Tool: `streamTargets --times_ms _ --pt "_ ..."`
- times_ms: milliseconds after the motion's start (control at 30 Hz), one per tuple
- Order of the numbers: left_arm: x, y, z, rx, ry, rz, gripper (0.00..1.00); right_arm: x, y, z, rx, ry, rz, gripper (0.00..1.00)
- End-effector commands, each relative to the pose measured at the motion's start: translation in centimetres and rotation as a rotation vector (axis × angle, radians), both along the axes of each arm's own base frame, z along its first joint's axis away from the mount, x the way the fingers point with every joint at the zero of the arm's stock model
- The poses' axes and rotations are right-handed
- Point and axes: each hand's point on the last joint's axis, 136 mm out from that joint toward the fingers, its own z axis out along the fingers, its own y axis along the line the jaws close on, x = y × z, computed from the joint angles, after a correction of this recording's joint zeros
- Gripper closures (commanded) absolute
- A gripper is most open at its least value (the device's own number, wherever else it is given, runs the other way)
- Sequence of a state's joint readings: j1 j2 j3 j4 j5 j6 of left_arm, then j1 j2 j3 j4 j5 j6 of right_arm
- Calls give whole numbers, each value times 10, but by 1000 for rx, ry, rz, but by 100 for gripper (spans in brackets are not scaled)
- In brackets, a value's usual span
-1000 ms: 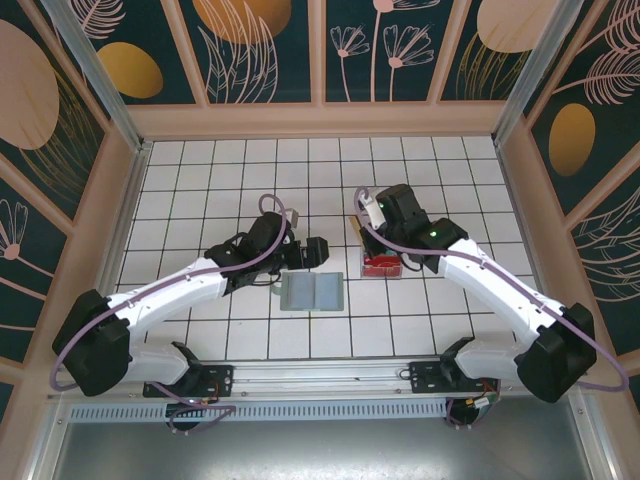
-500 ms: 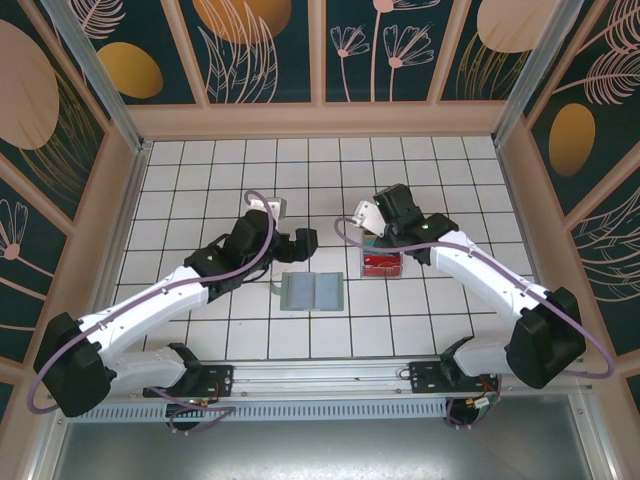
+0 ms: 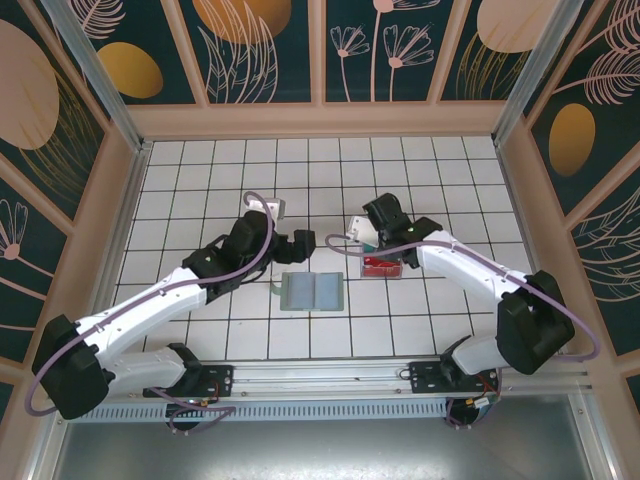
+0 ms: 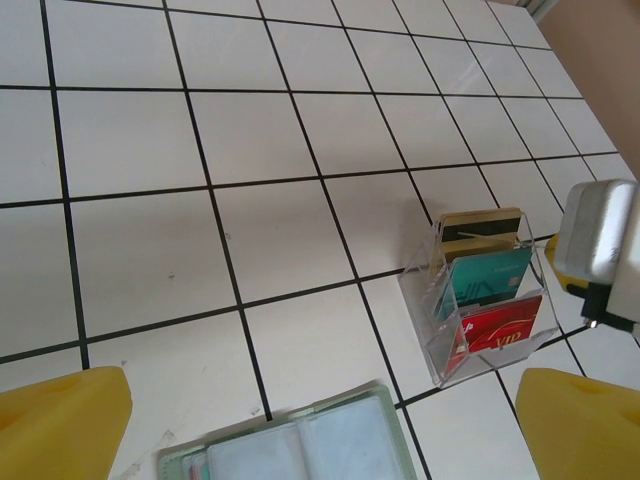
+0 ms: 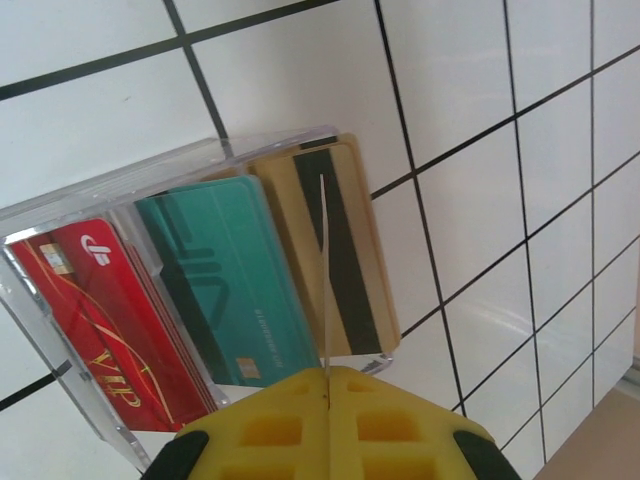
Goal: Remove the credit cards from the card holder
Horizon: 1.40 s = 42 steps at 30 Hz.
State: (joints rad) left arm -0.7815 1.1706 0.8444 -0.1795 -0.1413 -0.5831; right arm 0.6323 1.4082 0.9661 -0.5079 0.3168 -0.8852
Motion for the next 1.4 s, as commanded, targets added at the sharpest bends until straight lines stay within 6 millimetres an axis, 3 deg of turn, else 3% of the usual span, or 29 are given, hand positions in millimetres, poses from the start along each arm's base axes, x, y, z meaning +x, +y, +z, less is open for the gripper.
streamTargets --times_ms 0,200,733,800,833,867,1233,1367 --pt "-2 9 -4 19 -4 17 1 -4 -1 -11 -25 21 19 100" --pt "-3 9 -8 11 11 21 1 -3 -1 -20 -40 15 22 100" --pt "-9 13 -13 -3 28 35 1 12 4 -18 -54 -33 23 99" --pt "-9 14 -13 -4 26 33 1 18 3 -14 -48 -69 1 88" --pt "-9 13 -12 -5 25 31 1 20 3 -12 -45 -78 -6 78" --pt "-9 12 -12 -6 26 29 1 23 3 -9 -39 -89 -14 59" --pt "-10 12 -17 -5 36 30 1 46 -13 8 6 -193 -144 58" --pt "-10 11 -17 -6 44 23 1 37 -8 11 65 -141 -132 55"
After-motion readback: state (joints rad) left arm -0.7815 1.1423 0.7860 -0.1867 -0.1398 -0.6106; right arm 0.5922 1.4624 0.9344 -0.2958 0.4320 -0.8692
